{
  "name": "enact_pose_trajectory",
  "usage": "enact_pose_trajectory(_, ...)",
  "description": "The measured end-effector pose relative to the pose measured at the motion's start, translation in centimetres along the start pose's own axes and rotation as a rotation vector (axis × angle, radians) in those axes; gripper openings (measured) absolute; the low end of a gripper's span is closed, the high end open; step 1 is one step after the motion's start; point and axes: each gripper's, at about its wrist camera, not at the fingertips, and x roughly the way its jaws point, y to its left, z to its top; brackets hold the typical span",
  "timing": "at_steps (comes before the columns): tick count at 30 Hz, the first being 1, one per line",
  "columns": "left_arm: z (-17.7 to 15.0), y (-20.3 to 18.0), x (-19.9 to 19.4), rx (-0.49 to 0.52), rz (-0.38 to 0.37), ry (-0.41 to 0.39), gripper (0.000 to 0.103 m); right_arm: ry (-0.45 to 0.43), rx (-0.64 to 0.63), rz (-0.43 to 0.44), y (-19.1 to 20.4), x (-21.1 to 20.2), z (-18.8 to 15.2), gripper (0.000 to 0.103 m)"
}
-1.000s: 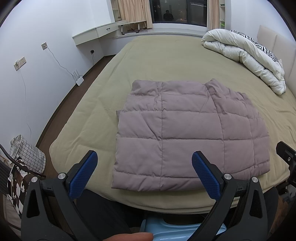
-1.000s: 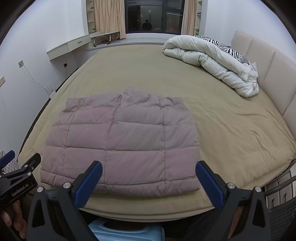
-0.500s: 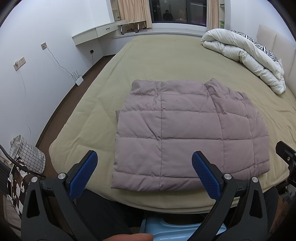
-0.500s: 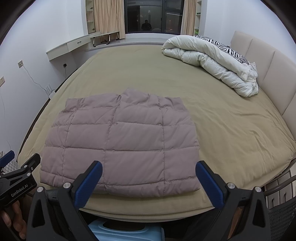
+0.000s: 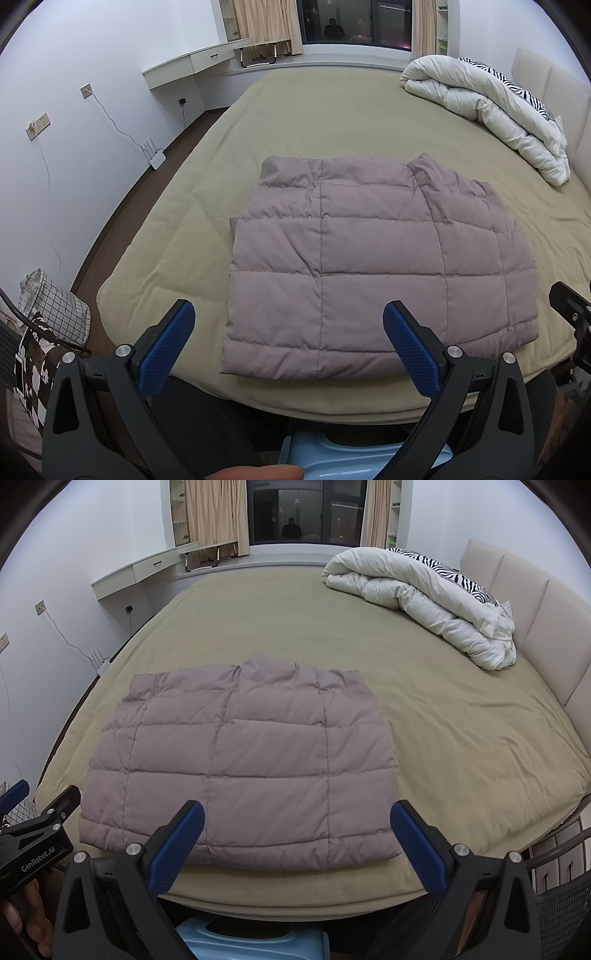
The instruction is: Fold large clothes
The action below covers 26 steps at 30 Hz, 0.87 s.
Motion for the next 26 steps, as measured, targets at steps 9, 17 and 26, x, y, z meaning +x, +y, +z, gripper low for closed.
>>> enact_pose_trajectory(9,-0.07,-0.02,0.02,0.000,-0.002,0.002,0.103,0.002,0.000,0.000,0.03,0.04,-0.06,0.103)
enact_pose_trajectory(17,-0.26,-0.10,0.19,0.007,-0.006,0.008,0.103,0.005,0.001,0.000,0.08,0.06,-0.19,0.103)
enact_pose_trajectory(26,-0.41,0.11,0.18,0.002,-0.019,0.004,0.103,0.013,0.004,0.001,0.36,0.54,-0.99,0.103)
